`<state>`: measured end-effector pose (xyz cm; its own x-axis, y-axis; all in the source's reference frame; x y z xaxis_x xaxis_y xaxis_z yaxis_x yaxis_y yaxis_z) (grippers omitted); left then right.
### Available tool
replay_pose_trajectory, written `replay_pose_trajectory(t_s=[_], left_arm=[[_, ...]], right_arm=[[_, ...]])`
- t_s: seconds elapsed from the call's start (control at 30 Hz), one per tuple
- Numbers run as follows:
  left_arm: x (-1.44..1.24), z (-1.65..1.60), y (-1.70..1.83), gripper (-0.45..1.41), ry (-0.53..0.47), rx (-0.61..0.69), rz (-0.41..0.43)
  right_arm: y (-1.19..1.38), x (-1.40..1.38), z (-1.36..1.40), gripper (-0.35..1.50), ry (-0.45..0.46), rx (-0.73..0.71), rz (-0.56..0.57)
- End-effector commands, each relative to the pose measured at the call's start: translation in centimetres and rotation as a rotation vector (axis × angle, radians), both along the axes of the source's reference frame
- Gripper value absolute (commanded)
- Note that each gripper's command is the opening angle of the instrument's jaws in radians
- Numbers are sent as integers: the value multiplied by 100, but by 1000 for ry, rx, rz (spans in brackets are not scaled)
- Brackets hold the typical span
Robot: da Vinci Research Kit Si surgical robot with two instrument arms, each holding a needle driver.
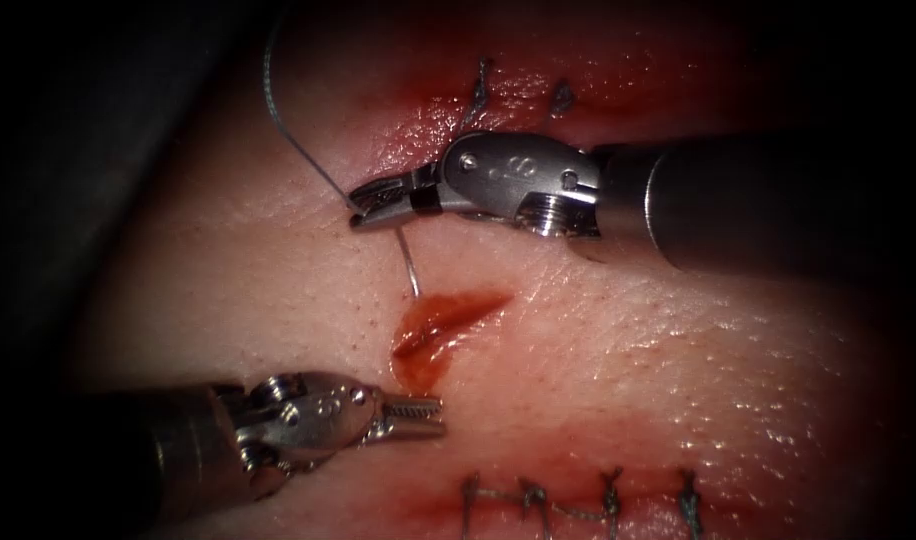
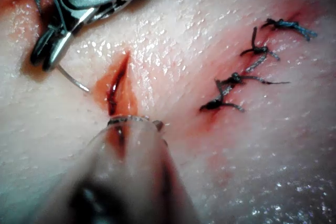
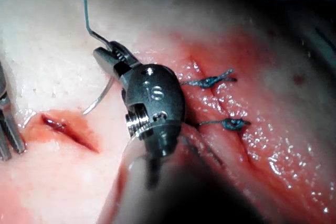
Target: Wound Closure
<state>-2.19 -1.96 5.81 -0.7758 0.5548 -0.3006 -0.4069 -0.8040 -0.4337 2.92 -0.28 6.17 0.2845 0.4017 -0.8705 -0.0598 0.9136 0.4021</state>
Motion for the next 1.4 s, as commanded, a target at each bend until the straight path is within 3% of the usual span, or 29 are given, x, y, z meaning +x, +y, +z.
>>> replay_pose_trajectory(t_s=[0.03, 0.2, 0.7, 1.03, 1.2, 1.4], left_arm=[[-6, 6, -3, 20, -1, 1, 1], [-7, 4, -5, 20, 0, -2, 4], [-7, 2, -5, 20, 0, -4, 8], [-6, 0, -2, 20, -1, 0, 8], [-5, -15, 19, 15, -63, -51, -33], [-17, -44, 42, 12, -177, -179, -76]], right_arm=[[-1, 8, 6, -35, -6, -2, 6], [1, 8, 7, -35, -32, -182, 1], [-4, 8, 4, -35, -28, -238, 1], [-21, 5, -4, -35, -17, -236, -43], [-22, -7, -13, -35, 17, -320, -12], [5, -34, -36, -35, 20, -353, 110]])
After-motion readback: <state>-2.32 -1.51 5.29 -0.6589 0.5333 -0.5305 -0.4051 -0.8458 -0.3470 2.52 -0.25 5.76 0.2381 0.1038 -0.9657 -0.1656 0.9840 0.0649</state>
